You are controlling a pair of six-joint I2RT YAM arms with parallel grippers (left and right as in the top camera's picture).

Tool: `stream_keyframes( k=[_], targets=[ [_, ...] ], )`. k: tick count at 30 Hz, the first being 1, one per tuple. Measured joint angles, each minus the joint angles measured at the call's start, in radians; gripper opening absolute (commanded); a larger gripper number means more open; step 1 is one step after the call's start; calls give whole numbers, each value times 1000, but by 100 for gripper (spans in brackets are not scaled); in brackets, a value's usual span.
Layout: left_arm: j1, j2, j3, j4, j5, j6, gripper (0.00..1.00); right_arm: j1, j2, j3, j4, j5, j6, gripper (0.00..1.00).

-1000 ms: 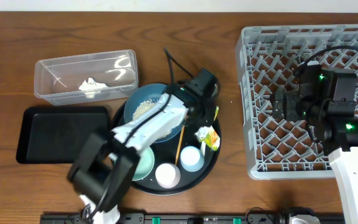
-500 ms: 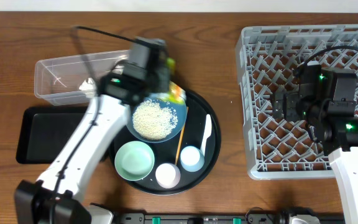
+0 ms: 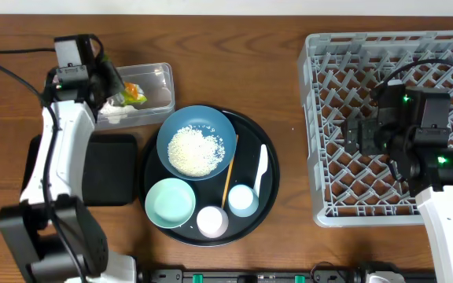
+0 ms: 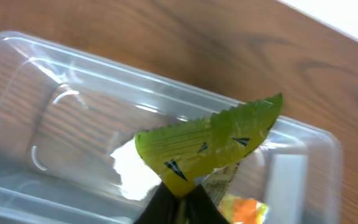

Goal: Sort waste into correct bins and load items into the dishwasher rack
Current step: 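Carry the wrapper left and drop it into the clear container, then reach the right gripper to the tray and grasp the light-blue cup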

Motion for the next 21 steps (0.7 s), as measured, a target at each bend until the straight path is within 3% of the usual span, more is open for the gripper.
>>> stream_keyframes(
  k=[2, 4, 10, 16, 21],
  targets=[
    [8, 28, 0, -2, 0, 1, 53, 0, 0, 0, -2, -1, 0, 99],
    [8, 43, 0, -8, 0, 8, 63, 0, 0, 0, -2, -16, 0, 99],
    [8, -1, 0, -119, 1, 1, 67, 2, 0, 35, -45, -115, 0, 99],
    [8, -157, 1, -444, 1, -33, 85, 114, -2, 168, -114, -166, 0, 99],
    [8, -224, 3, -715, 0, -71, 88, 298, -7, 205, -123, -184, 1, 99]
  ],
)
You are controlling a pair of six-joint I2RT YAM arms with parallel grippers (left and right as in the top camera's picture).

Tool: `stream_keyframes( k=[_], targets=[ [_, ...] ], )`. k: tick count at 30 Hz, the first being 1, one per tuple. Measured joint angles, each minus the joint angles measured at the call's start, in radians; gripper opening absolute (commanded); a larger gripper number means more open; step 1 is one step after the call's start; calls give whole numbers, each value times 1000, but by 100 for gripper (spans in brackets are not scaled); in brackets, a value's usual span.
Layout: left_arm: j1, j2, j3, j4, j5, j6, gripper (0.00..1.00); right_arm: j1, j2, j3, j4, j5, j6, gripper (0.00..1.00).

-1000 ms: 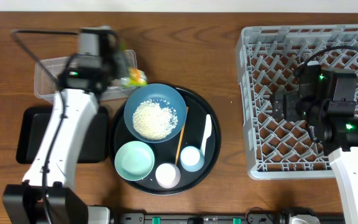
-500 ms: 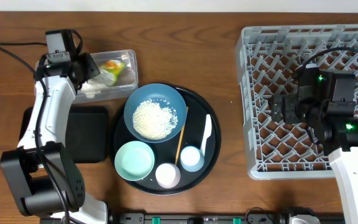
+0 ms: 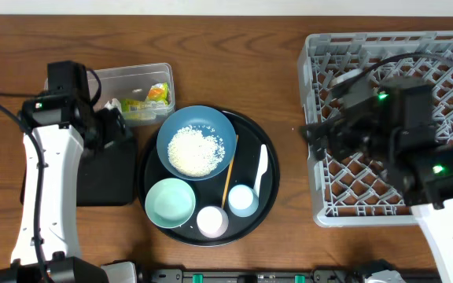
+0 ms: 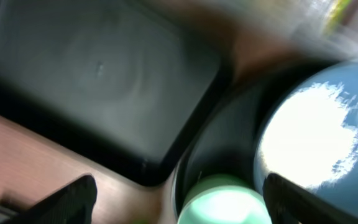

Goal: Sort waste into correct bins and load items into the dishwasher rack
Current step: 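Reach the right gripper to the tray and grasp the light-blue cup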

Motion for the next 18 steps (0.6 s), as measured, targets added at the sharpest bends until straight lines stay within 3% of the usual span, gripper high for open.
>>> stream_keyframes(
  k=[6, 12, 18],
  targets=[
    [0, 4, 0, -146, 0, -17, 87, 209, 58, 1, -41, 6, 43, 99],
    [26, 4, 0, -173, -5, -37, 89, 407, 194, 1, -80, 69, 127, 99],
    [135, 4, 0, -185, -12, -42, 89, 539, 313, 1, -111, 186, 229, 99]
  ],
)
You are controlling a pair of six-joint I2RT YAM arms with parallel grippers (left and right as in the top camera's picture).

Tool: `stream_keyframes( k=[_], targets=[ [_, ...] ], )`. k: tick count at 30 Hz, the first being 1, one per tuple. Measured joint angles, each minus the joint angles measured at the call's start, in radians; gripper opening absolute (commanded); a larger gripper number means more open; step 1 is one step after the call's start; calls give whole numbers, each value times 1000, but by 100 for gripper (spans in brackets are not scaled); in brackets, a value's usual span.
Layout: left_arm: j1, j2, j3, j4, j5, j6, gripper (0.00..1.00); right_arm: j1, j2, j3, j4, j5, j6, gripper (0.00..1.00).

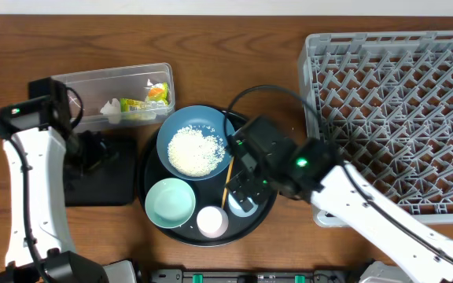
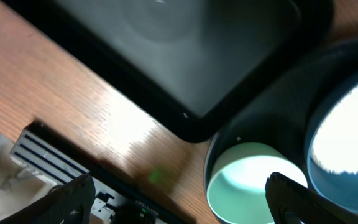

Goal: Sort waste into correct bins and load items into the dishwasher rack
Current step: 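Reach the right gripper to the tray and grasp the light-blue cup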

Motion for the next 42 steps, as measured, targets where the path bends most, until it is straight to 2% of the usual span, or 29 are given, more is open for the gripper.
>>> stream_keyframes(
  k=[5, 13, 30, 42],
  targets=[
    [57, 0, 0, -6, -8, -16, 89, 34, 89, 0, -2, 60, 40, 99],
    [58, 0, 0, -6, -8, -23, 89, 40, 168, 0, 10, 81, 57, 99],
    [58, 0, 0, -5, -8, -23, 89, 41, 209, -42, 8, -28, 75, 99],
    [58, 0, 0, -5, -8, -23, 89, 42, 209, -129, 178, -38, 90, 98]
  ],
)
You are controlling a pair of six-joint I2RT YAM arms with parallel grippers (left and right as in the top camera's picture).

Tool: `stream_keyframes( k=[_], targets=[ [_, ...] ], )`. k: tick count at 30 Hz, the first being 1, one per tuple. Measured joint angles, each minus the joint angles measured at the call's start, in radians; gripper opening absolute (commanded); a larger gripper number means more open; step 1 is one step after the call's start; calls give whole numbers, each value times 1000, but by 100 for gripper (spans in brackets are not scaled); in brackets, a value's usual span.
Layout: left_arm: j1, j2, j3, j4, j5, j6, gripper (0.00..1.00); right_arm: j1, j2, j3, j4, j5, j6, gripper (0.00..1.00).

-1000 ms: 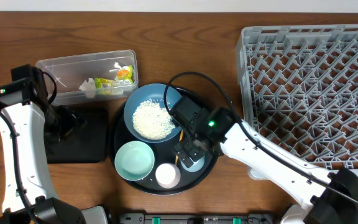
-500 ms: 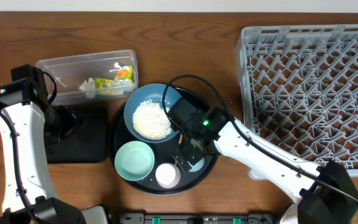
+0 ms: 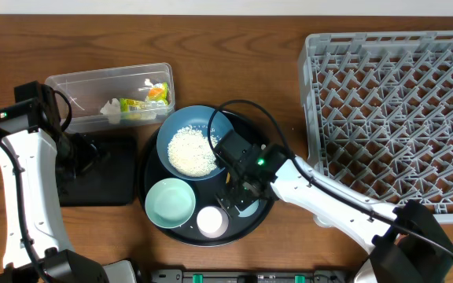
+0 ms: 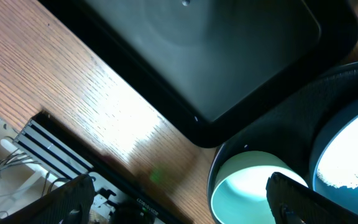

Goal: Sort waste into correct bins and load items into the dishwasher rack
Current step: 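Reach the right gripper to the tray and grasp the light-blue cup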

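A round black tray (image 3: 247,130) carries a blue bowl of rice (image 3: 192,149), a mint bowl (image 3: 170,202), a white cup (image 3: 212,222) and a small light-blue cup (image 3: 244,206). My right gripper (image 3: 238,189) is low over the tray's right half, at the wooden chopstick (image 3: 228,182) and the light-blue cup. Its jaws are hidden under the wrist. The spoon is covered by the arm. My left gripper (image 3: 91,152) (image 4: 182,204) hangs open and empty above the black bin (image 3: 104,185) (image 4: 197,56), with the mint bowl (image 4: 253,186) beside it.
A clear bin (image 3: 108,88) at the back left holds wrappers (image 3: 136,104). The grey dishwasher rack (image 3: 392,118) stands at the right. A black strip with cables (image 4: 48,149) runs along the table's front edge.
The right wrist has shifted left and lower over the tray, by the chopstick and small cup. The left arm has drawn slightly left, its gripper still open over the black bin.
First my left gripper held a green wrapper over the clear bin and the right arm was above the rack. Then the wrapper lay in the bin and the left gripper was open over the black bin. Later the right arm was over the tray, where it stays.
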Motion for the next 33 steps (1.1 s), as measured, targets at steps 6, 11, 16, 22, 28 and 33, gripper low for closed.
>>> stream_keyframes(
  k=[6, 11, 16, 22, 28, 33],
  targets=[
    [0, 0, 0, 0, 0, 0, 89, 0, 0, -44, 31, 4, 0, 97],
    [0, 0, 0, 0, 0, 0, 89, 0, 0, -61, 51, 7, 2, 91],
    [0, 0, 0, 0, 0, 0, 89, 0, 0, -61, 73, 8, 14, 84],
    [0, 0, 0, 0, 0, 0, 89, 0, 0, -61, 73, 8, 27, 74],
    [0, 0, 0, 0, 0, 0, 89, 0, 0, -61, 74, 12, 29, 65],
    [0, 0, 0, 0, 0, 0, 89, 0, -5, -58, 79, 24, 29, 61]
  ],
)
